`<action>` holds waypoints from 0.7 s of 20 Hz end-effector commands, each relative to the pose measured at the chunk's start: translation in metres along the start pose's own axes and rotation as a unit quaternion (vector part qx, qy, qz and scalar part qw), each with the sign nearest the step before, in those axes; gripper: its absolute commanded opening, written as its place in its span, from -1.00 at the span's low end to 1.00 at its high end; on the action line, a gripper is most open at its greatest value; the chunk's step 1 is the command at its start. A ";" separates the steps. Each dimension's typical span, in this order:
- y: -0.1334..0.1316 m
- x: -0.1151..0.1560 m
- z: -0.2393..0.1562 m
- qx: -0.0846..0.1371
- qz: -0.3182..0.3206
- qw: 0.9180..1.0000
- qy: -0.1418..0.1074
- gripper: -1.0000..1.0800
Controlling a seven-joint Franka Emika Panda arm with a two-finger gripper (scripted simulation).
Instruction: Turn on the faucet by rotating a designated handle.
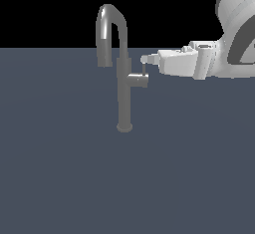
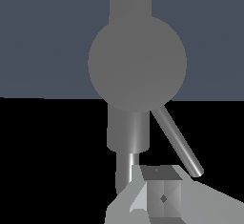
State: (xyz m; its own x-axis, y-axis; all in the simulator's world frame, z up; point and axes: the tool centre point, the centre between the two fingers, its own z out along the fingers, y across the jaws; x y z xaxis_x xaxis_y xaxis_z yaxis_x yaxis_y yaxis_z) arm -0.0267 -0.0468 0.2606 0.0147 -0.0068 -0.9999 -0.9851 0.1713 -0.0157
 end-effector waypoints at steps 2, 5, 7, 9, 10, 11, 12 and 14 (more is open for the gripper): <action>0.014 0.008 0.000 -0.002 0.004 1.000 -0.001 -1.00; 0.026 0.015 0.000 -0.003 0.006 1.000 -0.002 -1.00; 0.034 0.019 0.000 -0.003 0.007 1.000 -0.002 -1.00; 0.025 0.009 -0.001 -0.002 -0.003 1.000 -0.002 -1.00; 0.029 0.015 -0.001 -0.002 -0.002 1.000 -0.002 -1.00; 0.032 0.020 -0.001 -0.002 0.000 1.000 -0.002 -1.00; 0.036 0.026 -0.001 -0.002 0.001 1.000 -0.002 -1.00; 0.043 0.036 0.000 -0.003 0.004 1.000 -0.002 -1.00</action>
State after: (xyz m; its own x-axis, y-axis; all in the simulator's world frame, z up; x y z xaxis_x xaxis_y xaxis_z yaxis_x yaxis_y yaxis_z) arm -0.0589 -0.0421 0.2435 0.0372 -0.0047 -0.9993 -0.9855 0.1655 -0.0374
